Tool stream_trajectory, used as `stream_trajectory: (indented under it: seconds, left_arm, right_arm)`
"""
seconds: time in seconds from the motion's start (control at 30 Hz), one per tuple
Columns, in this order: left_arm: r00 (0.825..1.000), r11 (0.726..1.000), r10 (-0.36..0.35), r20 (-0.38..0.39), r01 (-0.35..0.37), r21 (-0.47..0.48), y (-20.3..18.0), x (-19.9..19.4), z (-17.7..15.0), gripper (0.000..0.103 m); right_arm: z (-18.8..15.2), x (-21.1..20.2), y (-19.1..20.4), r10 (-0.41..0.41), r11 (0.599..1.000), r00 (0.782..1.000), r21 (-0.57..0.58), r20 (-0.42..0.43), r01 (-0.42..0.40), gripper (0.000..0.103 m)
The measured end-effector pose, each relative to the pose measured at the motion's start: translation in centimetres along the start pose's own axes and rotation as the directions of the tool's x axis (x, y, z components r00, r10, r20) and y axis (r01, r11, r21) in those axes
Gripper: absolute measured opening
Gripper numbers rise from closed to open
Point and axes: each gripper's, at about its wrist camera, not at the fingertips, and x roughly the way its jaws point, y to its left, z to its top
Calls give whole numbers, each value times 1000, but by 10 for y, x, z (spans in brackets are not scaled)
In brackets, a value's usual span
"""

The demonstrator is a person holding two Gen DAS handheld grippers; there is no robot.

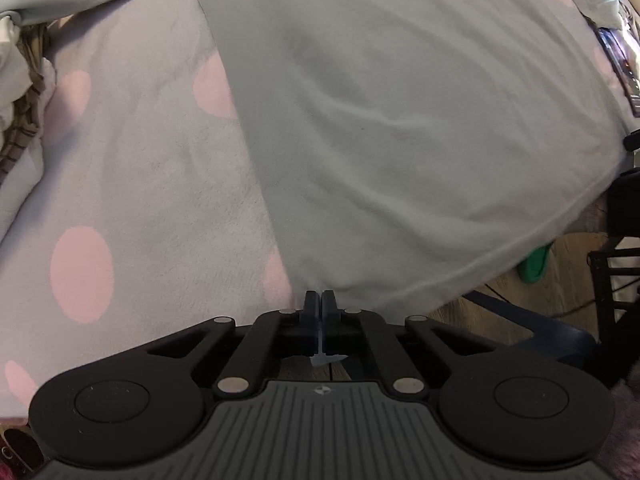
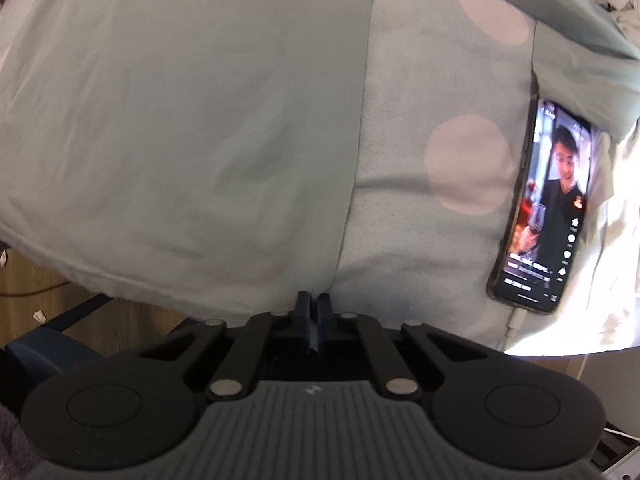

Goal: Fold clothes

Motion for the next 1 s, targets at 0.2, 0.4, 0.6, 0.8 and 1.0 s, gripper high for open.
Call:
stream_trajectory:
  seconds: [0.2, 0.4, 0.6, 0.8, 1.0]
  left_arm:
    - [999, 999, -21, -26, 20, -31, 8, -33, -11, 0]
    - [994, 999, 30, -106, -33, -24, 14, -19, -15, 0]
    - [1000, 998, 1, -12, -2, -56, 15, -28, -2, 0]
    - [986, 996, 2, 165, 13, -91, 21, -59, 44, 0]
    - [959, 989, -3, 285, 45, -140, 26, -77, 92, 12]
  right_arm:
    - [-7, -10, 5, -41, 996, 998, -79, -49, 37, 1]
    - [-11, -4, 7, -80, 990, 991, -125, -110, 66, 0]
    - [-3, -14, -3, -30, 997, 999, -69, -44, 27, 7]
    - [24, -43, -46, -5, 992, 994, 127, 111, -10, 27]
    - [54, -69, -98, -116, 943, 958, 331, 263, 23, 37]
